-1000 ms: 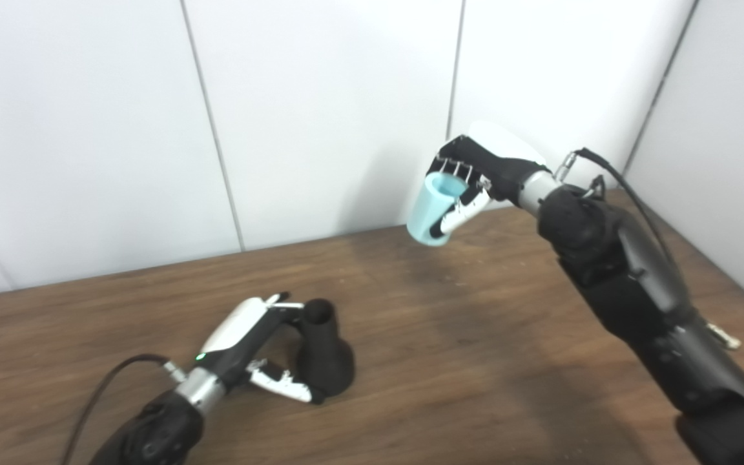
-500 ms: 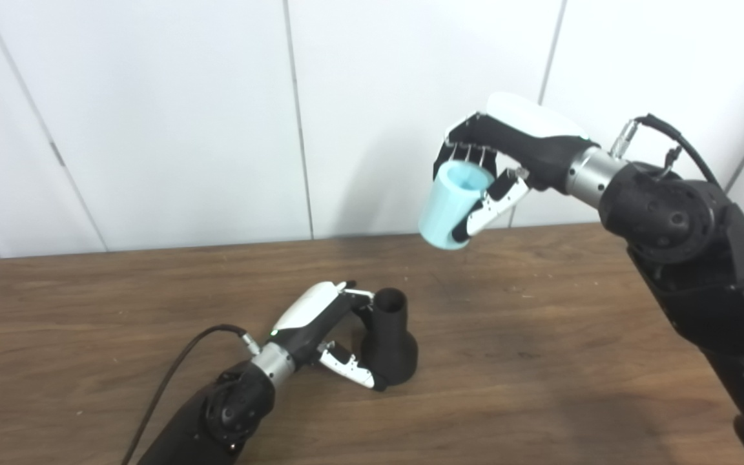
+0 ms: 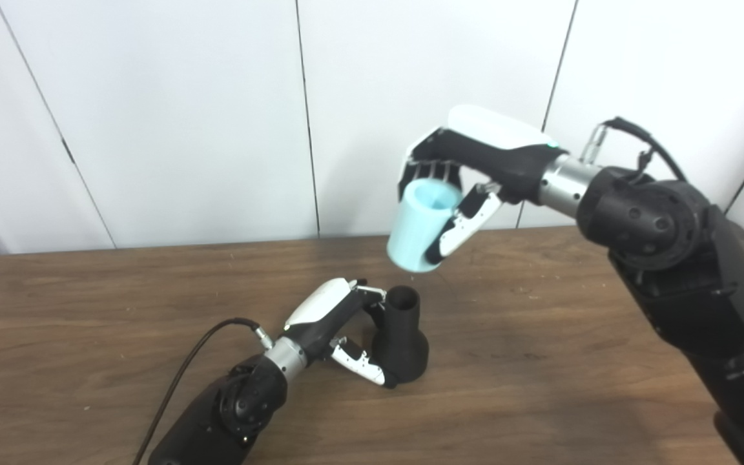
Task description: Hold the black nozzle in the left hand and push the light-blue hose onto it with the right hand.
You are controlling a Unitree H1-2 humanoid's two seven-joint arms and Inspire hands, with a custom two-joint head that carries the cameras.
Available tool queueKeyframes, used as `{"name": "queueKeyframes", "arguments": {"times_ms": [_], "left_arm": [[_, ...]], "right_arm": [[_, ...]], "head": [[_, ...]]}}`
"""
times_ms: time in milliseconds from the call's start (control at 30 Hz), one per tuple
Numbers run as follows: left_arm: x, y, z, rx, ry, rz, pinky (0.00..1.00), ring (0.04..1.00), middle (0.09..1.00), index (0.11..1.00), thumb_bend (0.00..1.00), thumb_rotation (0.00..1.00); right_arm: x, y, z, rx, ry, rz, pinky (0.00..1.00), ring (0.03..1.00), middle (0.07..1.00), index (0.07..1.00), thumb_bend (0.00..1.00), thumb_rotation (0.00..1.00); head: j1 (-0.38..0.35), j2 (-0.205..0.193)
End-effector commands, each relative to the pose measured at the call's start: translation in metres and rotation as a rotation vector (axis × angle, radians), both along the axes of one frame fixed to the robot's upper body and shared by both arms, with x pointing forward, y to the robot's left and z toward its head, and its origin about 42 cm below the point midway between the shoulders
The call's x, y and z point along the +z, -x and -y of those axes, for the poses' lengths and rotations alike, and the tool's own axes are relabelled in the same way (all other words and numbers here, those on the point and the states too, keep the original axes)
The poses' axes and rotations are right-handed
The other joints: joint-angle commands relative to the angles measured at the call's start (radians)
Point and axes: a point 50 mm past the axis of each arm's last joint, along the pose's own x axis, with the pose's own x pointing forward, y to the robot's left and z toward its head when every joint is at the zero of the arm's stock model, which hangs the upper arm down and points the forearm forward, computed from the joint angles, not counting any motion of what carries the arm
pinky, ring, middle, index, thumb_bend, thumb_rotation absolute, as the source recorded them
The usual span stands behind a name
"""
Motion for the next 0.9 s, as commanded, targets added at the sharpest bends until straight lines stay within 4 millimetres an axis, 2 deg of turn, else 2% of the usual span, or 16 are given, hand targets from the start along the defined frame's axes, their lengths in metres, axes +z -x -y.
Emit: {"name": "queueKeyframes", "arguments": {"times_ms": [0,333,867], "left_arm": [[-0.046,0.023,0.008,-0.044,-0.142,-0.180,1.00,0.610,0.487,0.481,0.53,0.00],[-0.044,0.025,0.009,-0.045,-0.157,-0.176,1.00,0.610,0.488,0.481,0.53,0.00],[-0.040,0.026,0.005,-0.041,-0.155,-0.185,1.00,0.614,0.497,0.476,0.53,0.00]], "right_arm": [[0.023,0.003,-0.002,0.023,0.023,0.087,0.37,0.437,0.488,0.485,0.52,0.00],[0.000,-0.001,-0.011,0.046,0.043,0.022,0.34,0.419,0.465,0.504,0.52,0.00],[-0.007,-0.007,-0.013,0.038,0.072,-0.002,0.35,0.428,0.466,0.498,0.52,0.00]], "head": [[-0.001,0.001],[0.000,0.017],[0.000,0.030]]}}
